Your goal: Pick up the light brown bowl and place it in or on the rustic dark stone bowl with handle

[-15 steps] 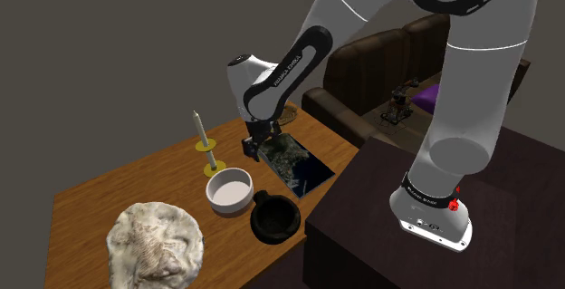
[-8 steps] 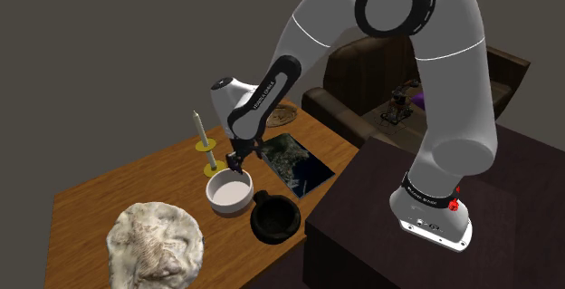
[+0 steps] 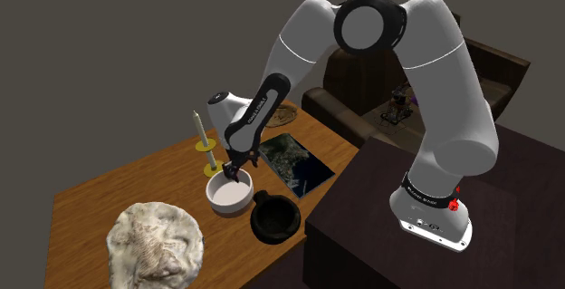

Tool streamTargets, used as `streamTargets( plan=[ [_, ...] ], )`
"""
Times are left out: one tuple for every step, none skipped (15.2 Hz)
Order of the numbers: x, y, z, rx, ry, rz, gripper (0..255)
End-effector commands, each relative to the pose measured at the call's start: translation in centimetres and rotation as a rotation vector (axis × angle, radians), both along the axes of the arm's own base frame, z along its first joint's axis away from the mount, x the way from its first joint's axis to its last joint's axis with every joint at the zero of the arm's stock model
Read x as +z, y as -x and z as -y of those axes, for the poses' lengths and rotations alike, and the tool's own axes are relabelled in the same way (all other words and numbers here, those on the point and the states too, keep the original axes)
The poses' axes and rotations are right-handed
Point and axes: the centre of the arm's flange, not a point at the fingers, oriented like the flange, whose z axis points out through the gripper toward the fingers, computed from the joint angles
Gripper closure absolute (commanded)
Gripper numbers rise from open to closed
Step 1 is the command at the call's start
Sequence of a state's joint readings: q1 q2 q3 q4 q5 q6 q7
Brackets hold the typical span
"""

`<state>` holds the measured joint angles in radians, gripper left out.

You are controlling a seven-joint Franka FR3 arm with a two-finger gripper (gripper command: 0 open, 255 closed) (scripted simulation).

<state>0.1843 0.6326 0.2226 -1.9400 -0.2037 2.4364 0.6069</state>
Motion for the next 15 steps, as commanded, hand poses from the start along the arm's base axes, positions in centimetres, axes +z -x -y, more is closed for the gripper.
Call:
streamTargets(
  plan=[
    [-1.16, 0.1, 0.03, 0.0, 0.0, 0.0, 0],
    [-1.46, 0.13, 0.05, 0.0, 0.0, 0.0, 0],
    [-1.46, 0.13, 0.05, 0.0, 0.0, 0.0, 0],
    [-1.46, 0.13, 0.05, 0.0, 0.0, 0.0, 0],
    [-1.46, 0.13, 0.05, 0.0, 0.0, 0.0, 0],
    [-1.46, 0.13, 0.05, 0.0, 0.0, 0.0, 0],
    [-1.46, 0.13, 0.05, 0.0, 0.0, 0.0, 0],
    [-1.46, 0.13, 0.05, 0.0, 0.0, 0.0, 0],
    [-1.46, 0.13, 0.05, 0.0, 0.0, 0.0, 0],
    [-1.46, 0.13, 0.05, 0.0, 0.0, 0.0, 255],
    [-1.46, 0.13, 0.05, 0.0, 0.0, 0.0, 255],
    [-1.46, 0.13, 0.05, 0.0, 0.0, 0.0, 255],
    [-1.46, 0.13, 0.05, 0.0, 0.0, 0.0, 255],
    [-1.46, 0.13, 0.05, 0.0, 0.0, 0.0, 255],
    [-1.46, 0.13, 0.05, 0.0, 0.0, 0.0, 255]
  ],
)
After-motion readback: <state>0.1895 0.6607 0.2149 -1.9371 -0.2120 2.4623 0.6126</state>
